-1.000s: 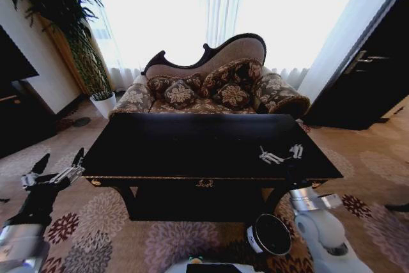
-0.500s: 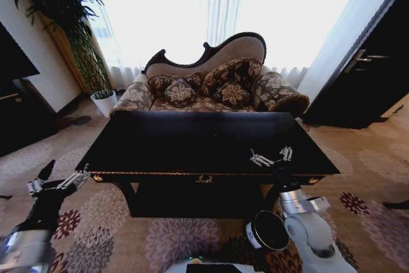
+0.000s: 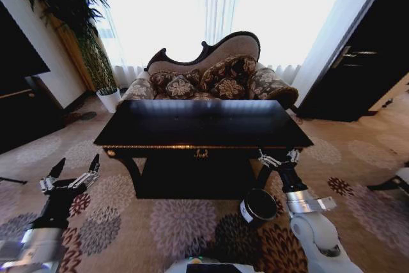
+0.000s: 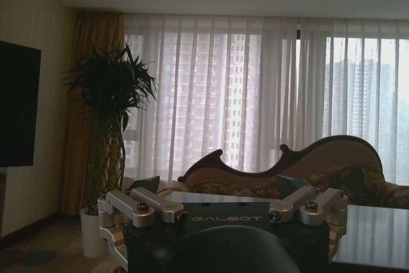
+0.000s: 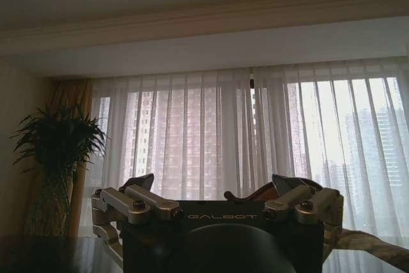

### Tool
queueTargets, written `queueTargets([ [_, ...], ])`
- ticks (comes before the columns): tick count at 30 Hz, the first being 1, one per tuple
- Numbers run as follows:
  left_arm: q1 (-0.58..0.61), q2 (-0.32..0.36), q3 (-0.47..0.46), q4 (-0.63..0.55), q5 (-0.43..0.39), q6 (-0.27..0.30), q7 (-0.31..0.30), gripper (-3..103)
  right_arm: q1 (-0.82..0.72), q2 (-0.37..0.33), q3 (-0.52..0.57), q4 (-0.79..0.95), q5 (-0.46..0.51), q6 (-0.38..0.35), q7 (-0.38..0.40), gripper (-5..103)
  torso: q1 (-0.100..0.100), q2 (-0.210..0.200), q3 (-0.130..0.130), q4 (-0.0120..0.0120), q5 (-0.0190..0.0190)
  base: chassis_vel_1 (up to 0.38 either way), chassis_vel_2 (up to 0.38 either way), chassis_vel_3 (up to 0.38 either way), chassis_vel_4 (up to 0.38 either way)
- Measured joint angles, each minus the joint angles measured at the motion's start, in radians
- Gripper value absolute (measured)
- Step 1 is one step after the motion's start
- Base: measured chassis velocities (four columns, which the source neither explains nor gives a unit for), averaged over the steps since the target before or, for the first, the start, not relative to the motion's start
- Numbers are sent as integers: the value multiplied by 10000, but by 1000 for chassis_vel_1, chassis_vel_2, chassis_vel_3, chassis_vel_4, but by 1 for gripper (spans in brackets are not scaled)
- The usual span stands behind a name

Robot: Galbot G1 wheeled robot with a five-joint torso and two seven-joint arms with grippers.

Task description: Move to the front of the table and place the trash on the table into the trash bin.

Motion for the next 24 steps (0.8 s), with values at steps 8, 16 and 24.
queueTargets([
  [8,65,58,-34,6,30,-133,205,100,138,-97,221,-185,103,-50,-22,100,-9,6,-4,-1,-2,367,-369,-366,353],
  [16,-71,77,287,95,309,-229,466,100,296,-2,211,-457,70,-67,-65,100,4,-2,2,0,-1,361,-363,-359,347],
  [24,-80,110,299,201,318,-325,511,100,351,-56,221,-614,36,-51,-93,100,5,-2,2,-1,-2,326,-341,-337,356],
])
